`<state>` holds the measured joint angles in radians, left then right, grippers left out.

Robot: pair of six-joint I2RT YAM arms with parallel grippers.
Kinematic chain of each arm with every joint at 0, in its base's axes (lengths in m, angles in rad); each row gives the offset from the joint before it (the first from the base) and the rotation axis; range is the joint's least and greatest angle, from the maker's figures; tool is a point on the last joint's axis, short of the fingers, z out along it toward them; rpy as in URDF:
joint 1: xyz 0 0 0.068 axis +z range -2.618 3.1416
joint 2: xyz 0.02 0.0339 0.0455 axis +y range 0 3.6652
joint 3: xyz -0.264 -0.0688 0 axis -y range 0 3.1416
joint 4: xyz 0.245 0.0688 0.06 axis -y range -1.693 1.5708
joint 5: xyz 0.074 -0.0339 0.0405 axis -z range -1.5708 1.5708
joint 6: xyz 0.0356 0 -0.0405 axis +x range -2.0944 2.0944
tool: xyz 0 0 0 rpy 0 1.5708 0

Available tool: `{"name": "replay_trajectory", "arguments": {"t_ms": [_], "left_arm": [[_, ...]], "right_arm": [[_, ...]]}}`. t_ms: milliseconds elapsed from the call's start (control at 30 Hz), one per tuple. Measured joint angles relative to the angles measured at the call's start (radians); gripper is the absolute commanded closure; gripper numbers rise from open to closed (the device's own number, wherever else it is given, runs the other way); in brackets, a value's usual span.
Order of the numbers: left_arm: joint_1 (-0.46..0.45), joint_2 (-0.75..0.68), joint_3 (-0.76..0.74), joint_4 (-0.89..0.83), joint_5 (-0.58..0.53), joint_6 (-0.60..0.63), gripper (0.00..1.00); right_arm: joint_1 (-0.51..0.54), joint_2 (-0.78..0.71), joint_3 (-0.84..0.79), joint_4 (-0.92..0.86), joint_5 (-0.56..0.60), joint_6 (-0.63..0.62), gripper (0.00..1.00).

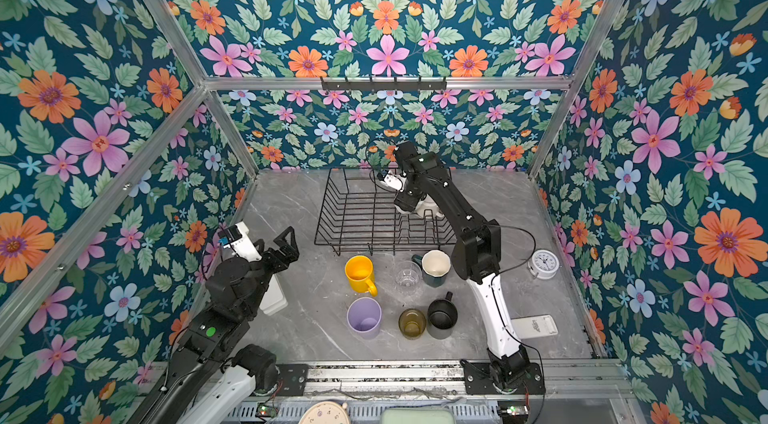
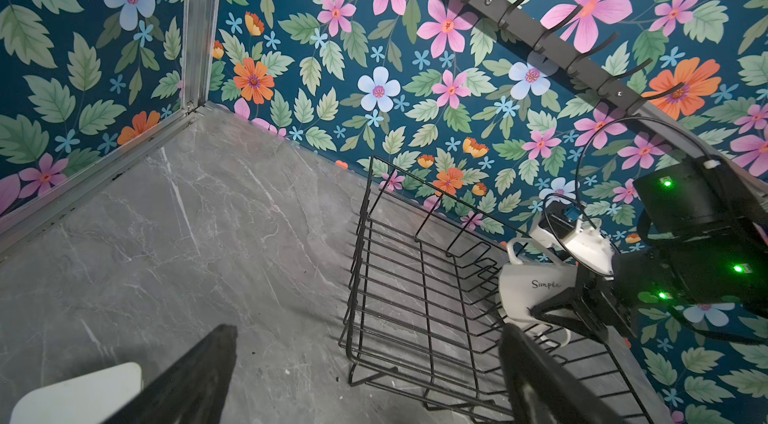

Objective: Load the cups into the dish rack
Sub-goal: 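Lower the white octagonal mug upside down into the rack with the right gripper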

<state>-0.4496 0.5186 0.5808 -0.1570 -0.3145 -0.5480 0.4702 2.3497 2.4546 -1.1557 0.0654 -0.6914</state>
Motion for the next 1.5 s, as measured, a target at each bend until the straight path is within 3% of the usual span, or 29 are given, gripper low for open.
{"name": "replay_trajectory", "arguments": {"t_ms": [467, 800, 1300, 1500], "left_arm": [[0.000, 0.000, 0.000, 0.000, 0.003, -0.004, 0.00], [0.000, -0.002, -0.002, 0.000, 0.003, -0.005, 0.00], [0.000, -0.021, -0.016, 0.000, 0.003, -0.022, 0.00], [0.000, -0.032, -0.018, -0.001, 0.003, -0.023, 0.00]], "right_arm": [[0.015, 0.047, -0.010, 0.031, -0.001, -0.022, 0.99], [0.026, 0.056, -0.015, 0.047, 0.024, -0.025, 0.75], [0.042, 0.056, -0.035, 0.052, 0.038, -0.025, 0.30], [0.044, 0.056, -0.041, 0.055, 0.037, -0.020, 0.21]]}}
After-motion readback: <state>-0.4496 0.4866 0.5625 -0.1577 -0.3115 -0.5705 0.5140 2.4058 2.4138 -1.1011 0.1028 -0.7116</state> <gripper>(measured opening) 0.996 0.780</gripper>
